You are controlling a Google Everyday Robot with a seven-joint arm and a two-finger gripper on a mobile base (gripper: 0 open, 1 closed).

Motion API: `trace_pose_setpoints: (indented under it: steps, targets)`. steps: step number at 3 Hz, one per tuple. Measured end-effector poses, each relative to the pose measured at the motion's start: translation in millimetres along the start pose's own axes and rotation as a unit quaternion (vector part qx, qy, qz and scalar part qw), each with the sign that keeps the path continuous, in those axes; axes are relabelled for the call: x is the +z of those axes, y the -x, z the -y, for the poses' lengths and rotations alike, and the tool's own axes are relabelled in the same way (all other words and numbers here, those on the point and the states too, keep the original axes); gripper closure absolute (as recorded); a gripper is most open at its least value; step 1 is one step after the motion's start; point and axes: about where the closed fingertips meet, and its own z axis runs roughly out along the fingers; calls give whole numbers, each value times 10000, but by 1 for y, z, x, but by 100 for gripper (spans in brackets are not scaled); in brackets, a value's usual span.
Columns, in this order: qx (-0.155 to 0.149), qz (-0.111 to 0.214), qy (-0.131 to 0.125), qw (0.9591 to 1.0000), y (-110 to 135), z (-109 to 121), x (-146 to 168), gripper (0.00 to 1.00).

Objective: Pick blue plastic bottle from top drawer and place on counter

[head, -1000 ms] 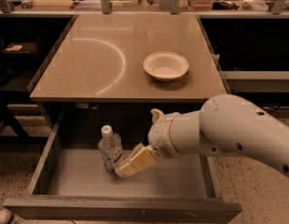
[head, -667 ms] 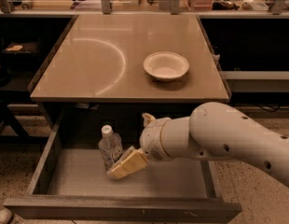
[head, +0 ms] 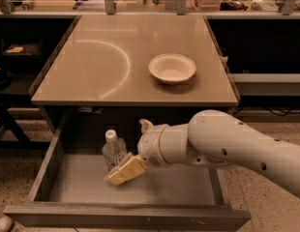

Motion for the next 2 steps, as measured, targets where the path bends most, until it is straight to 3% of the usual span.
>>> trace_pose_setpoints:
  steps: [2]
  targets:
    - [-5,278,-17,9996,-1,2,16,0]
